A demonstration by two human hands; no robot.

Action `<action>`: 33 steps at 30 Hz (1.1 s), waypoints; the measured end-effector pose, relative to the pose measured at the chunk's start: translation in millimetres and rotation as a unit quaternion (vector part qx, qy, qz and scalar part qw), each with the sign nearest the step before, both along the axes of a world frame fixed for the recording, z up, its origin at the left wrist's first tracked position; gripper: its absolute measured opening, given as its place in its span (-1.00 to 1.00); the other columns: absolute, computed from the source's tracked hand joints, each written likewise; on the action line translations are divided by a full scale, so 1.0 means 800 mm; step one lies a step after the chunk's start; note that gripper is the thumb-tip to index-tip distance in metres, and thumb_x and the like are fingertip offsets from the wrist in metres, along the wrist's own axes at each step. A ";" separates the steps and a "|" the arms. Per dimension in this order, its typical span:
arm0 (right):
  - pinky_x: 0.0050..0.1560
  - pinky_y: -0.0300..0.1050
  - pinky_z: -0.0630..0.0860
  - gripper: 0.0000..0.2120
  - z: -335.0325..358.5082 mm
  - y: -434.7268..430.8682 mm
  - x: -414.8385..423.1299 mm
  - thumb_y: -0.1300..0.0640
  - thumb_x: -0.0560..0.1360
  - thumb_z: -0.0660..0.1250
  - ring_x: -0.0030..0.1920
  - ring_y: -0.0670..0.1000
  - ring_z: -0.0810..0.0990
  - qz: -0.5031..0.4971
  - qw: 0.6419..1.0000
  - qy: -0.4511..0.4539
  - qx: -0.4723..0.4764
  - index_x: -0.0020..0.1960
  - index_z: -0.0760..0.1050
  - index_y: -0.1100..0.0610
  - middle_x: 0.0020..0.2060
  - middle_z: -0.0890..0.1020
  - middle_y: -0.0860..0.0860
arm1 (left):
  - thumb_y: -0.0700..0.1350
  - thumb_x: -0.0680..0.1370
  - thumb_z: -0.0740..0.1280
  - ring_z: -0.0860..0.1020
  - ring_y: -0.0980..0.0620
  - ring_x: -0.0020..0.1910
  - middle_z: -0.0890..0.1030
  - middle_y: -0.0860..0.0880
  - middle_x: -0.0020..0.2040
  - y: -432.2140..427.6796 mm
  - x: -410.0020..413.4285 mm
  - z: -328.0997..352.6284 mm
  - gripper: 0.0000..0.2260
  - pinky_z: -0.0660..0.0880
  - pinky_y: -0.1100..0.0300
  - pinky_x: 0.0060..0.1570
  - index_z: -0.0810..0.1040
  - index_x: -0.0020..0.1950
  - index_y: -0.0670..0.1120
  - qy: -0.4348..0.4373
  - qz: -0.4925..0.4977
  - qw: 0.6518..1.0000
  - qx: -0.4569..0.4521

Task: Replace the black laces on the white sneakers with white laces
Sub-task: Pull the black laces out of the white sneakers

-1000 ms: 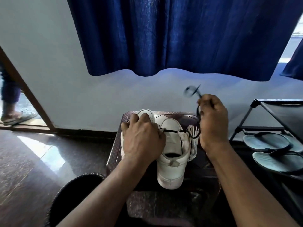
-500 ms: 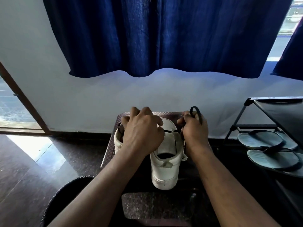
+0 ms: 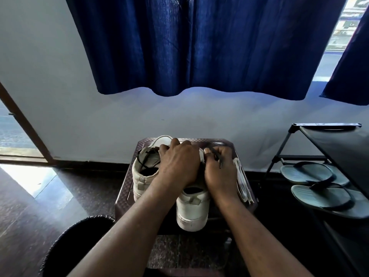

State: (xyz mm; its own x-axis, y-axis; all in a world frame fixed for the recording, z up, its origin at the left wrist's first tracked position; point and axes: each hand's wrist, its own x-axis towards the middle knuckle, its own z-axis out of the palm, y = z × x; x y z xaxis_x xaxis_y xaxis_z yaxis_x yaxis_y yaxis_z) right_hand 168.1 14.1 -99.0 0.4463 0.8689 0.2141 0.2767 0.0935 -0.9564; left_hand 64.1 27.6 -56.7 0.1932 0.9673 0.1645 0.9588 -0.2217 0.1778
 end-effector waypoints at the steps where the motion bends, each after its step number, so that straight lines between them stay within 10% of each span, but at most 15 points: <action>1: 0.03 0.00 0.47 -0.92 0.000 0.000 0.001 0.13 0.61 0.35 0.02 0.12 0.61 -0.004 1.000 -0.026 0.005 0.01 0.44 0.04 -0.04 0.66 0.03 | -0.12 0.60 0.20 0.45 -0.19 0.26 0.62 -0.03 0.15 0.001 -0.001 0.001 -0.82 0.33 -0.12 0.17 0.54 0.13 0.03 -0.032 0.004 0.999 -0.005; 7: -0.08 -0.07 0.36 -0.80 -0.002 0.000 0.008 0.18 0.50 0.40 0.00 0.12 0.57 0.008 0.993 -0.120 0.013 0.09 0.47 0.12 -0.01 0.63 0.07 | -0.23 0.51 0.23 0.55 -0.17 0.07 0.63 -0.01 -0.09 0.014 -0.015 0.003 -0.83 0.32 0.08 -0.13 0.49 -0.06 0.04 -0.241 -0.005 0.970 -0.040; 14: -0.20 -0.36 0.23 -0.78 -0.002 -0.004 0.006 0.19 0.42 0.44 -0.18 -0.08 0.43 -0.055 0.993 -0.100 0.040 0.05 0.51 0.16 -0.24 0.47 -0.20 | -0.07 0.52 0.32 0.62 -0.12 0.06 0.71 -0.06 0.01 0.014 -0.014 -0.009 -0.80 0.33 0.08 0.23 0.71 0.03 -0.03 -0.012 -0.040 0.996 0.082; 17: -0.19 -0.27 0.23 -0.80 -0.006 -0.002 0.009 0.20 0.45 0.46 -0.14 -0.04 0.47 -0.051 0.994 -0.097 0.024 0.04 0.52 0.16 -0.22 0.48 -0.18 | -0.10 0.51 0.33 0.60 -0.04 -0.04 0.70 0.06 -0.15 0.013 -0.012 -0.004 -0.86 0.39 0.17 0.00 0.68 -0.15 0.03 -0.211 0.011 0.976 0.047; 21: -0.13 -0.12 0.29 -0.77 -0.011 0.001 0.012 0.14 0.44 0.48 -0.05 0.05 0.54 -0.061 0.993 -0.104 0.015 0.03 0.51 0.13 -0.13 0.56 -0.04 | -0.21 0.46 0.33 0.66 0.02 -0.25 0.65 0.06 -0.35 0.013 -0.023 0.013 -0.87 0.50 0.15 -0.15 0.63 -0.22 -0.02 -0.534 0.091 0.838 -0.071; 26: -0.09 -0.03 0.45 -0.83 -0.016 0.003 0.009 0.09 0.44 0.46 -0.05 0.07 0.58 -0.050 0.991 -0.119 0.018 -0.03 0.51 0.06 -0.10 0.61 -0.01 | -0.18 0.50 0.41 0.62 -0.03 -0.08 0.66 -0.02 -0.09 0.013 -0.023 0.011 -0.93 0.50 0.22 -0.15 0.69 -0.13 -0.05 -0.195 0.029 0.979 0.043; 33: -0.08 0.01 0.49 -0.85 -0.018 0.005 0.003 0.11 0.45 0.45 -0.04 0.08 0.58 -0.055 0.987 -0.144 0.033 -0.03 0.51 0.05 -0.07 0.60 0.01 | -0.16 0.59 0.38 0.63 -0.14 -0.01 0.57 -0.09 0.06 0.009 -0.022 0.010 -0.90 0.39 0.15 -0.14 0.69 0.05 -0.09 -0.029 0.027 0.996 0.080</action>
State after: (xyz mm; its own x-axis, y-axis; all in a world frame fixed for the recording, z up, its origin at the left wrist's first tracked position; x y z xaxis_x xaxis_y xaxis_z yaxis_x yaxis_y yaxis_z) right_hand 170.6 17.8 -113.6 0.4496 0.7987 0.3998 0.5487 0.1062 -0.8292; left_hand 46.4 34.6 -48.7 0.1274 0.9368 0.3259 0.9592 -0.2000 0.1999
